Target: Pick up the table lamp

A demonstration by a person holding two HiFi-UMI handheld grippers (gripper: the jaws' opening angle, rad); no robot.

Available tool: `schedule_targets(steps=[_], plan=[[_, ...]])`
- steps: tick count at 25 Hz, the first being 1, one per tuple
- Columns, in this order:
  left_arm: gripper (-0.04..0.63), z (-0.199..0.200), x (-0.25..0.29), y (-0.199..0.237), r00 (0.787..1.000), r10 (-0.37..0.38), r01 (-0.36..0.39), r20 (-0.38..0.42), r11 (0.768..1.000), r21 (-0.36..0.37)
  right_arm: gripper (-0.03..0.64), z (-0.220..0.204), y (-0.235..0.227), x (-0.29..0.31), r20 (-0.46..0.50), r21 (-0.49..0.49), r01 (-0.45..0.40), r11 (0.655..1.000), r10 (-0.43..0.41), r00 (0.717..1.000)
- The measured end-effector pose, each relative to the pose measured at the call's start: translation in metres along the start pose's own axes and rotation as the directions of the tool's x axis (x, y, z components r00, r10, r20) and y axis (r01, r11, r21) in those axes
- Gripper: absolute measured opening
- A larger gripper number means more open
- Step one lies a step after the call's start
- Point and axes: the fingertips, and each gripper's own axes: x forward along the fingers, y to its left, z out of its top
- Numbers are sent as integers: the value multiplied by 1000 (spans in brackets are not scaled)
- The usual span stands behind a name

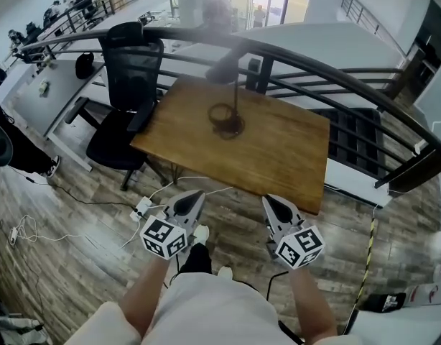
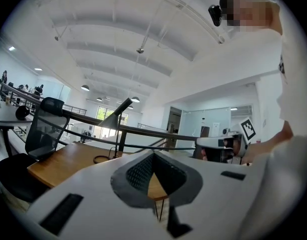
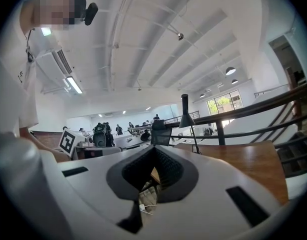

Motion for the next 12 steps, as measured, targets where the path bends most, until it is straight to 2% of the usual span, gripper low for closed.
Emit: schedule_targets(steps=[5,12], plan=[[6,7,24,21,1000,-26,26,-16,1000,3,17,2,-11,26,-16,-36,9,999,-10,1000],[6,16,58,65,998,-47,47,-38,999,5,17,5,-36,75,-18,-8,37,999,-37,999]])
